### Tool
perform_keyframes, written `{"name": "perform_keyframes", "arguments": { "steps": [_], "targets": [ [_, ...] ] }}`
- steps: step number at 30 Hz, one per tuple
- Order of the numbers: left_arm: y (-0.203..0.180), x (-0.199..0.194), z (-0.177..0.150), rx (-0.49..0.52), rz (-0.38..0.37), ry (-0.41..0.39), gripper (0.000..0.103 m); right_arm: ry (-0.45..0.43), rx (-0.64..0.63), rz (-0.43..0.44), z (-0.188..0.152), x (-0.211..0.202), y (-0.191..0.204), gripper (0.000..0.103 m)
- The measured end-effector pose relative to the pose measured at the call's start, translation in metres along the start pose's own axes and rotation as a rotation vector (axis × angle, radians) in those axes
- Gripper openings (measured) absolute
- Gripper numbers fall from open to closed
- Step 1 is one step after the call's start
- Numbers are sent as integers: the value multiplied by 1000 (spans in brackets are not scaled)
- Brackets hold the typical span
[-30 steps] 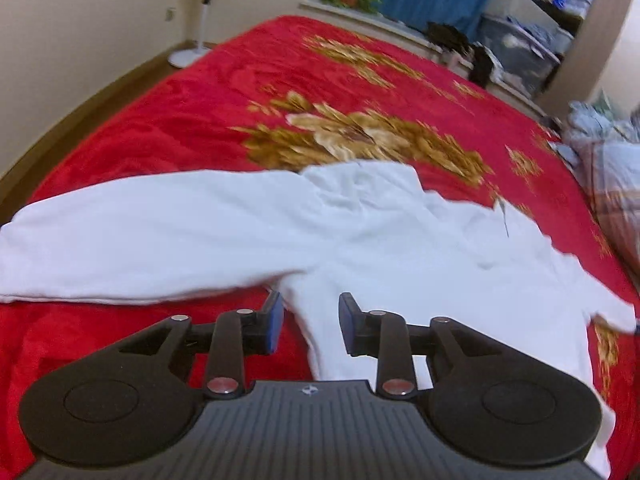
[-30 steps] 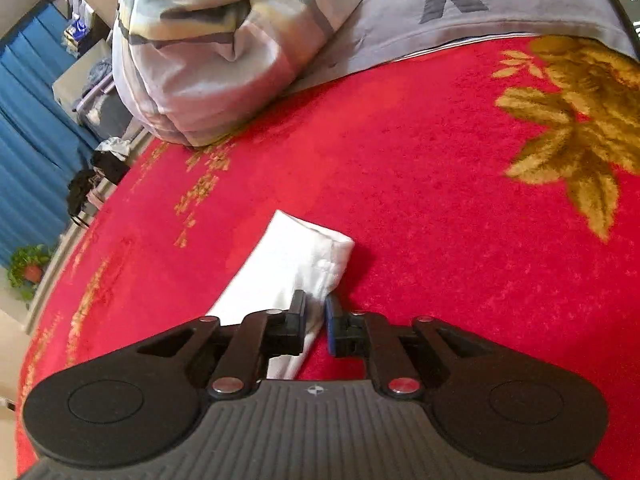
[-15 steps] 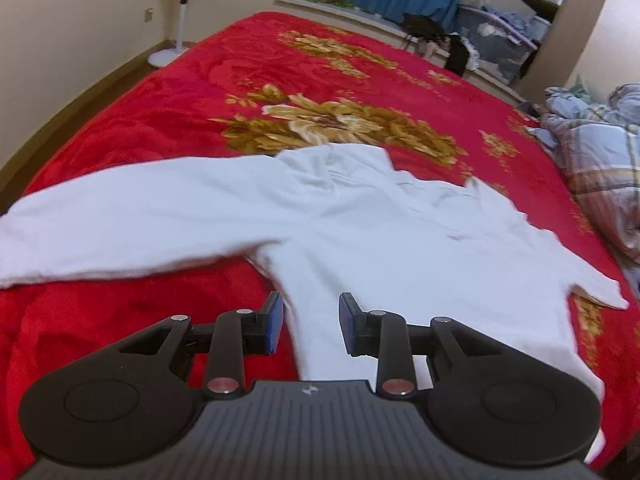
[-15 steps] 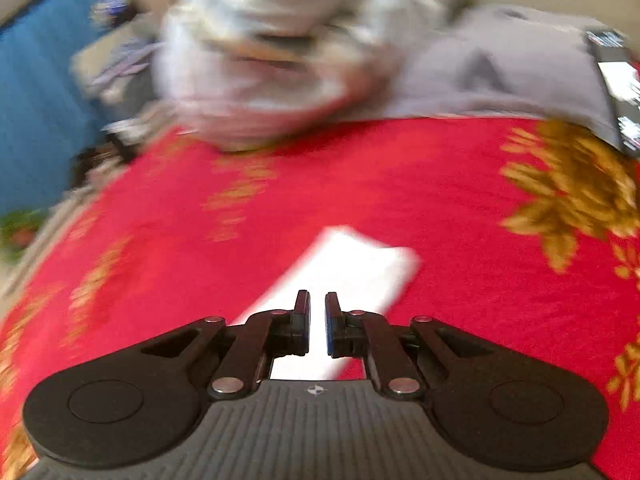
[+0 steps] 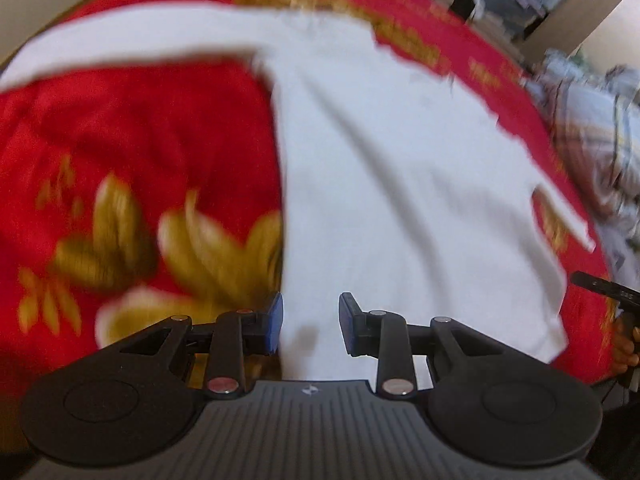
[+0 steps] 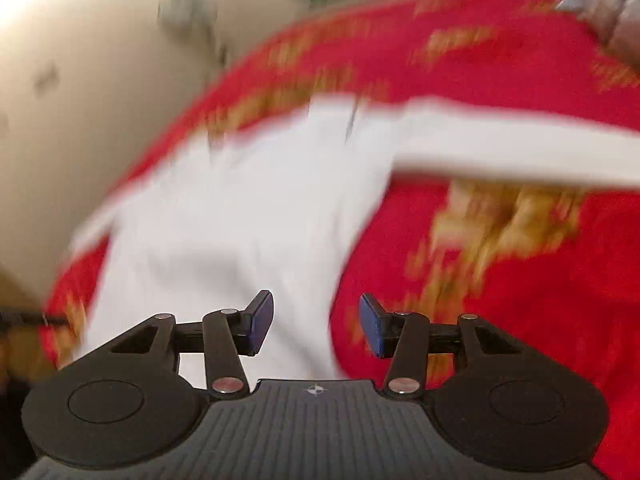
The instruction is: Fold small clothes
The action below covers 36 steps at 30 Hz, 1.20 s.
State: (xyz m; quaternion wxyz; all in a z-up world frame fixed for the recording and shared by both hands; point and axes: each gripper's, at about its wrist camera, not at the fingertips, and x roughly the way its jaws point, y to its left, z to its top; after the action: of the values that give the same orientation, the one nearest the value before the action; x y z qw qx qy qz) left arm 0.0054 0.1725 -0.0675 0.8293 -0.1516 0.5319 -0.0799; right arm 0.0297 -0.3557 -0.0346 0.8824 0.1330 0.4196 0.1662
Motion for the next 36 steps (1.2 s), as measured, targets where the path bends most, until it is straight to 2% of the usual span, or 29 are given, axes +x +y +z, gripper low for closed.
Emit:
{"name": "perform_keyframes", "arguments": {
  "steps": [3, 6, 7, 8, 9, 10, 13, 15, 17, 20, 22, 23, 25, 27, 28, 30, 31, 32, 33, 34, 35, 36],
  "targets": [
    [3, 8, -18, -18, 11, 60, 34, 105, -48, -49, -21, 20, 7, 50],
    [4, 13, -31, -43, 14, 95, 30, 145, -69, -108, -30, 28, 2, 49],
    [2, 14, -33, -34, 14, 100, 22, 160, -64, -117, -31, 30, 2, 42],
    [0, 13, -35, -21, 16, 94, 5, 175, -57, -119, -36, 31, -1, 20],
    [-2, 9, -36, -8, 18, 79, 5, 184, -52, -116, -37, 31, -1, 8],
    [-5, 2, -38, 3, 18, 55, 5, 187, -48, -107, -37, 29, 1, 3],
    [-11, -39, -39, 27, -10, -68, 5, 133, -21, -63, -31, 2, 8, 3],
    [-7, -65, -40, 9, -33, -120, 4, 83, 79, -6, -28, -28, 7, 3],
    [-5, -77, -41, 4, -1, -141, 4, 63, 159, 38, -31, -52, 3, 3],
    [6, -66, -41, -7, 36, -77, 6, 104, 205, 32, -40, -53, -5, 3],
    [8, -55, -40, -6, 100, -38, 7, 181, 170, -72, -46, -37, -10, 7],
    [7, -52, -38, -4, 124, -49, 7, 192, 141, -129, -48, -29, -12, 7],
    [0, -50, -32, 22, 102, -78, 11, 159, 131, -187, -46, -26, -15, 7],
    [-8, -43, -24, 43, 55, -93, 23, 99, 129, -132, -41, -30, -9, 7],
    [-13, -36, -24, 58, 43, -87, 25, 82, 116, -93, -39, -29, -3, 7],
    [-20, -15, -29, 85, 37, -40, 33, 95, 65, -31, -38, -19, 8, 20],
    [-21, 1, -33, 79, 41, 16, 36, 135, 35, -12, -41, -10, 14, 27],
    [-19, 19, -38, 63, 61, 100, 37, 189, 9, -19, -45, 1, 18, 28],
    [-19, 30, -42, 62, 80, 149, 37, 270, -33, -60, -52, 15, 22, 28],
    [-24, 28, -44, 93, 91, 126, 37, 326, -74, -109, -59, 24, 25, 28],
    [-31, 23, -42, 131, 102, 107, 37, 334, -114, -143, -63, 27, 27, 29],
    [-36, 17, -39, 149, 94, 75, 37, 320, -132, -140, -60, 23, 31, 30]
  ]
}}
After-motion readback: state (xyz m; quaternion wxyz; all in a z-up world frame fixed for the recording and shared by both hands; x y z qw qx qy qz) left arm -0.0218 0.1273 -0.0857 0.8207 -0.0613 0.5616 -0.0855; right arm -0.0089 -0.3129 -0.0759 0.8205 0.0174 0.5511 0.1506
